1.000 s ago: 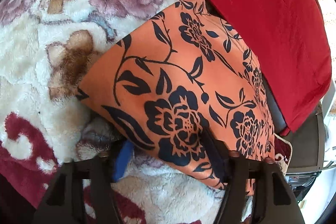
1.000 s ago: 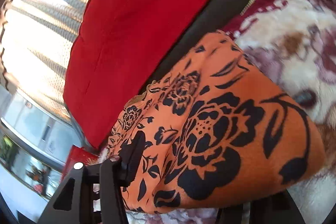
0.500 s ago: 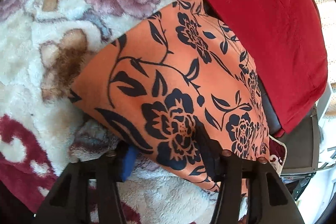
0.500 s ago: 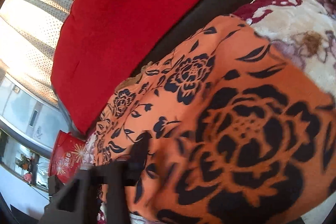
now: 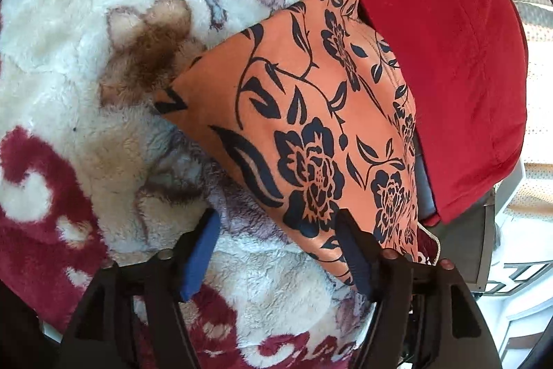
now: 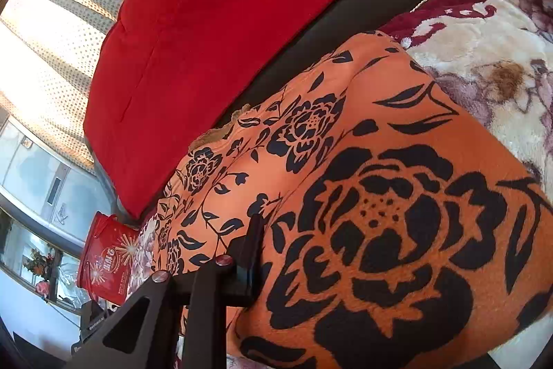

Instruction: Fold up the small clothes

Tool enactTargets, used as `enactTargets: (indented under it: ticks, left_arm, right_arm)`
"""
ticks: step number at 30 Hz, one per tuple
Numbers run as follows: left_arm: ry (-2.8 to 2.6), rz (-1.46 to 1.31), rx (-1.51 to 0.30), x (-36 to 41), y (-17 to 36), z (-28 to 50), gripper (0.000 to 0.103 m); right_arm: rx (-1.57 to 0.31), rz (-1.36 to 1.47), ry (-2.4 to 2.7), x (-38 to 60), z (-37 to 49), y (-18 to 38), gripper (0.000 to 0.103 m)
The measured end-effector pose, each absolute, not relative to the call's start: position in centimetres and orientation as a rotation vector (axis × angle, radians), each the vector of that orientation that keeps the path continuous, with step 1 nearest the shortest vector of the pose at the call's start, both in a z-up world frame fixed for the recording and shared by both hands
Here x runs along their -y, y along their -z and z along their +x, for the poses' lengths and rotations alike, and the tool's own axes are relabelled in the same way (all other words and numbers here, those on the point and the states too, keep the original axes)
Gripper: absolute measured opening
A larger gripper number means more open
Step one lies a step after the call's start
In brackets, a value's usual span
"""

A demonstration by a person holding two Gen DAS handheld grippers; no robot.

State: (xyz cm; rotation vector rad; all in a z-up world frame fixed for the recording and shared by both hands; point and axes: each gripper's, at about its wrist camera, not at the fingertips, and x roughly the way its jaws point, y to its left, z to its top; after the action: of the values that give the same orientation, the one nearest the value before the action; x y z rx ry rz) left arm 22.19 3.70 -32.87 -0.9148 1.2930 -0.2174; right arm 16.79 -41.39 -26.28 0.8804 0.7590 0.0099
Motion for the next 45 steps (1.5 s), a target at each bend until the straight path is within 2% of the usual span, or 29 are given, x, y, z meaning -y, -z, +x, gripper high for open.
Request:
enactTargets:
  ticks: [3, 7, 8, 9, 10, 13, 17, 19, 22, 23, 24, 25, 28, 32, 37, 45]
  left_arm:
    - [0.198, -0.987, -1.271, -4.0, 33.2, 22.4, 0.075]
    - [0.166, -1.017, -1.151, -4.0, 32.9, 23.2, 0.074]
    - [0.155, -1.007, -1.13, -3.9, 32.7, 23.3, 0.07]
    - [0.147, -0.996, -1.118, -3.7, 32.6, 23.5, 0.05]
    - [0.138, -0.978, -1.118, -3.4, 32.6, 23.6, 0.041]
    - [0.117, -0.919, -1.098, -2.6, 32.4, 23.8, 0.032]
    - [0.124, -0.947, -1.104, -2.7, 32.8, 24.1, 0.033]
    - [0.132, -0.969, -1.111, -2.9, 33.1, 24.3, 0.046]
    - [0.136, -0.947, -1.109, -2.7, 32.7, 24.5, 0.047]
    - [0.126, -0.911, -1.116, -2.3, 32.6, 24.7, 0.044]
    - [0.11, -0.873, -1.124, -2.1, 32.4, 24.8, 0.03]
    - [0.111, -0.848, -1.121, -2.0, 32.2, 24.9, 0.024]
    - [0.143, -0.808, -1.075, -1.9, 30.8, 24.7, 0.016]
    - [0.19, -0.711, -1.005, -1.4, 27.7, 23.6, 0.015]
    - [0.273, -0.603, -0.998, -0.6, 25.0, 20.4, 0.015]
    - [0.324, -0.496, -1.054, 0.3, 27.2, 16.2, 0.015]
  right_arm:
    - [-0.761, 0.882, -0.007, 41.4, 16.6, 26.3, 0.024]
    - [-0.752, 0.897, -0.013, 41.6, 16.5, 26.4, 0.024]
    - [-0.751, 0.898, -0.011, 41.6, 16.5, 26.4, 0.024]
    - [-0.749, 0.896, -0.007, 41.5, 16.5, 26.4, 0.024]
    - [-0.743, 0.887, -0.002, 41.4, 16.5, 26.3, 0.024]
    - [-0.74, 0.865, 0.007, 41.2, 16.5, 26.2, 0.024]
    - [-0.745, 0.914, 0.004, 41.4, 16.8, 26.7, 0.024]
    - [-0.752, 0.956, 0.013, 41.7, 17.0, 27.2, 0.027]
    - [-0.774, 1.054, 0.026, 42.2, 17.4, 28.7, 0.028]
    - [-0.758, 1.067, 0.019, 42.4, 17.3, 28.8, 0.028]
    - [-0.745, 1.066, 0.011, 42.4, 17.3, 28.8, 0.028]
    - [-0.731, 1.054, 0.004, 42.4, 17.3, 28.4, 0.025]
    - [-0.701, 0.9, 0.039, 41.5, 17.1, 26.2, 0.017]
    - [-0.634, 0.731, 0.08, 40.1, 15.8, 23.0, 0.016]
    - [-0.607, 0.734, 0.091, 41.0, 12.3, 21.5, 0.016]
    - [-0.684, 0.82, 0.051, 43.1, 7.5, 23.4, 0.016]
